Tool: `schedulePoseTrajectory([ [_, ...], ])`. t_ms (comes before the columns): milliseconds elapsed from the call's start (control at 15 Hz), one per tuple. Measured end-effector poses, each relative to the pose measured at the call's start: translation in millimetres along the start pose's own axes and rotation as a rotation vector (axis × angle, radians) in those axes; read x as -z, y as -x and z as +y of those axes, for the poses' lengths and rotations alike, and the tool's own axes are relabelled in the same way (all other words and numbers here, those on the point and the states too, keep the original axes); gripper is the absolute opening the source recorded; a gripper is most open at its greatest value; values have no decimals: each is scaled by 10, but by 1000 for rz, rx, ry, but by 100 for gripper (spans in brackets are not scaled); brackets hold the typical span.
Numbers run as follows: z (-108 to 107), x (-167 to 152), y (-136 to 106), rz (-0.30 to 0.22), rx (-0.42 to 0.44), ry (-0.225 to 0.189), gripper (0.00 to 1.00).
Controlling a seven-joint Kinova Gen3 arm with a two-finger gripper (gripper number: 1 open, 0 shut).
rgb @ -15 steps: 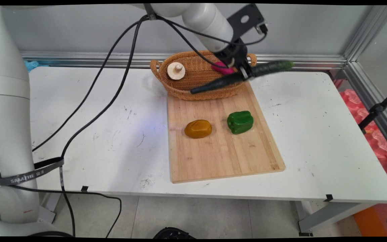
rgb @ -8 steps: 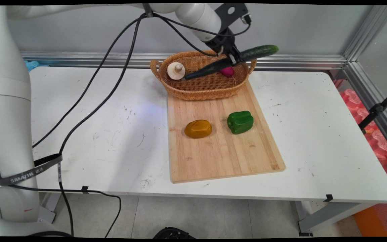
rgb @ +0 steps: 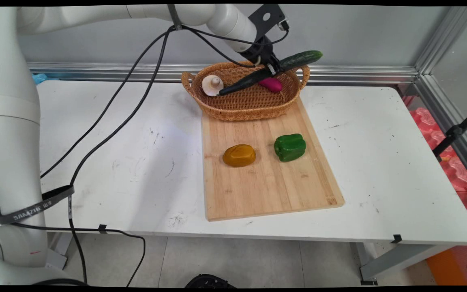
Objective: Place the picked object in the vegetable basket
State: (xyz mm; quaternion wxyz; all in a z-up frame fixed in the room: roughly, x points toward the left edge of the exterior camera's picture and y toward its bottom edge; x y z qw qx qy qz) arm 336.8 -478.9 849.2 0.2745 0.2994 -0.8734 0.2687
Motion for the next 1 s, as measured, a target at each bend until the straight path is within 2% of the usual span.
schedulePoseTrajectory([
  [533,-172,-180,211,3,60,-31,0],
  [600,-181,-196,234,1,64,-31,100],
  [1000,-191,-243,315,-14,66,-23,100],
])
